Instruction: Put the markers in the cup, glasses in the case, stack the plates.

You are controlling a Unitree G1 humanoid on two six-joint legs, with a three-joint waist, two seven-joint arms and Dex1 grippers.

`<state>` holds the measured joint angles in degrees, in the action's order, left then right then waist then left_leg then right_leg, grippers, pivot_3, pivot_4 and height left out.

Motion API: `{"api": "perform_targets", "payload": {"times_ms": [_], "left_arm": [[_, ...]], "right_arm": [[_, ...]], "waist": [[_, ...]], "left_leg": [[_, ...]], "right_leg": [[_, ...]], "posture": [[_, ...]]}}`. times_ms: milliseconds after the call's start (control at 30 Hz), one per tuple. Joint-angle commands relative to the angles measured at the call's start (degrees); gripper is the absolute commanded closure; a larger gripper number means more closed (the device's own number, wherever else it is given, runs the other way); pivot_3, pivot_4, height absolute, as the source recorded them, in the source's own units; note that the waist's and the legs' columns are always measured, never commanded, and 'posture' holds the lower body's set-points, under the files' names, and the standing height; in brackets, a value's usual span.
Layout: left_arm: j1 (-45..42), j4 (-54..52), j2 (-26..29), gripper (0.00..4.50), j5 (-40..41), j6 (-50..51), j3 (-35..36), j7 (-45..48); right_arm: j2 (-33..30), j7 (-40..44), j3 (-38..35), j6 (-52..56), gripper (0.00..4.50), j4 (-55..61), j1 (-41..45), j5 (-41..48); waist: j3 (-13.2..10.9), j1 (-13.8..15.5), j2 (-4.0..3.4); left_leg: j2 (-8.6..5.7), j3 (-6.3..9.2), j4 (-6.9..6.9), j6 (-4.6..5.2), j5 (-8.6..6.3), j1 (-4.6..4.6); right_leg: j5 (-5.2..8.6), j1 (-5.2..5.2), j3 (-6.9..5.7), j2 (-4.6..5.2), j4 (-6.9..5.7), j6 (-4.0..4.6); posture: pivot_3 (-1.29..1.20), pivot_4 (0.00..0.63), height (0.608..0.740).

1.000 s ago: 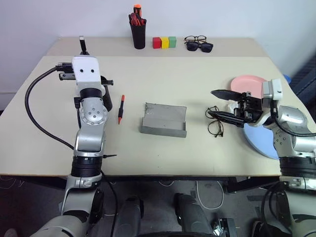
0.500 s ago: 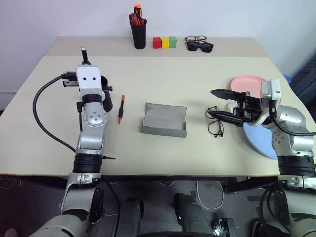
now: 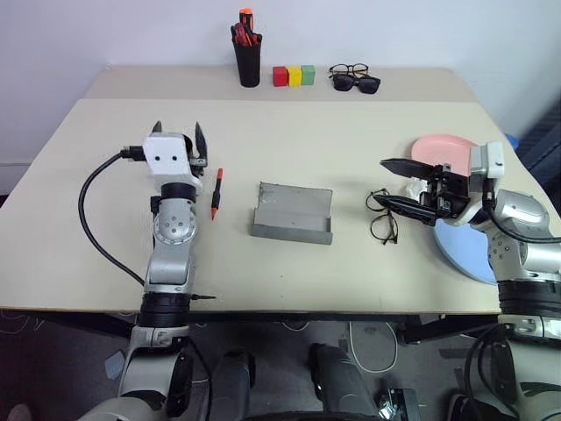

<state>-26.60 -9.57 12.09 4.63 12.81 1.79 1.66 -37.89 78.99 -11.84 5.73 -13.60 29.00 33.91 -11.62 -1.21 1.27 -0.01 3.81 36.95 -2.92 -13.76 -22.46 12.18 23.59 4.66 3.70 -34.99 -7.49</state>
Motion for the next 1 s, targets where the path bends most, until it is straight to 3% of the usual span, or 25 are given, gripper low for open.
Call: {"api": "perform_targets", "payload": {"times_ms": [33, 133, 233, 367, 633, 1000], "left_arm": [[1.4, -9.4, 0.4, 1.07, 5.0, 16.1, -1.0, 3.5], [0.5, -11.4, 0.6, 1.07, 4.7, 30.9, -0.3, 1.0], [-5.1, -9.9, -3.6, 1.07, 6.0, 50.3, 3.6, -3.8], [-13.4, -4.7, -9.1, 1.07, 4.3, 61.4, 10.0, -9.5], [-24.0, 9.1, -12.5, 1.07, 1.3, 64.4, 17.5, -16.1], [-30.5, 20.2, -11.7, 1.07, -1.3, 62.5, 20.0, -20.4]], "right_arm": [[-1.0, -0.5, -1.8, -0.6, 1.15, 1.4, 0.0, 0.5], [-0.8, -1.0, -1.8, -1.0, 1.15, 1.4, -0.3, 0.1], [-0.8, -1.2, -1.8, -1.1, 1.15, 1.6, -0.8, 0.1], [-1.0, -1.7, -1.9, -1.0, 1.15, 2.2, -1.4, 0.2], [-1.5, -2.7, -2.4, -1.1, 1.15, 3.3, -2.7, 0.4], [-2.0, -4.5, -3.4, -0.7, 1.15, 6.0, -5.4, 1.0]], "waist": [[0.0, -0.1, -0.01], [0.0, -0.7, 0.00], [0.0, -1.2, 0.02], [0.0, -1.3, 0.05], [0.0, -1.5, 0.07], [0.0, -1.4, 0.08]], "left_leg": [[0.00, 0.00, 0.00, 0.00, 0.00, 0.00], [0.00, 0.00, 0.03, 0.00, 0.00, 0.02], [0.00, 0.05, 0.06, 0.01, 0.00, 0.03], [-0.01, 0.08, 0.10, 0.01, 0.00, -0.01], [0.00, 0.15, -0.06, 0.00, 0.00, 0.03], [-0.01, 0.15, -0.07, -0.02, 0.00, -0.02]], "right_leg": [[0.03, 0.00, 0.00, 0.00, 0.00, 0.06], [0.10, 0.00, 0.00, -0.01, -0.03, 0.10], [0.21, -0.02, -0.01, -0.02, -0.08, -0.06], [0.16, -0.03, -0.03, -0.02, -0.06, -0.19], [0.12, 0.02, -0.07, -0.07, -0.05, -0.25], [0.12, 0.03, -0.09, -0.05, 0.03, -0.29]], "posture": [[0.00, 0.150, 0.740], [0.00, 0.150, 0.740], [0.00, 0.150, 0.740], [0.00, 0.150, 0.740], [0.00, 0.150, 0.740], [0.00, 0.150, 0.740]]}}
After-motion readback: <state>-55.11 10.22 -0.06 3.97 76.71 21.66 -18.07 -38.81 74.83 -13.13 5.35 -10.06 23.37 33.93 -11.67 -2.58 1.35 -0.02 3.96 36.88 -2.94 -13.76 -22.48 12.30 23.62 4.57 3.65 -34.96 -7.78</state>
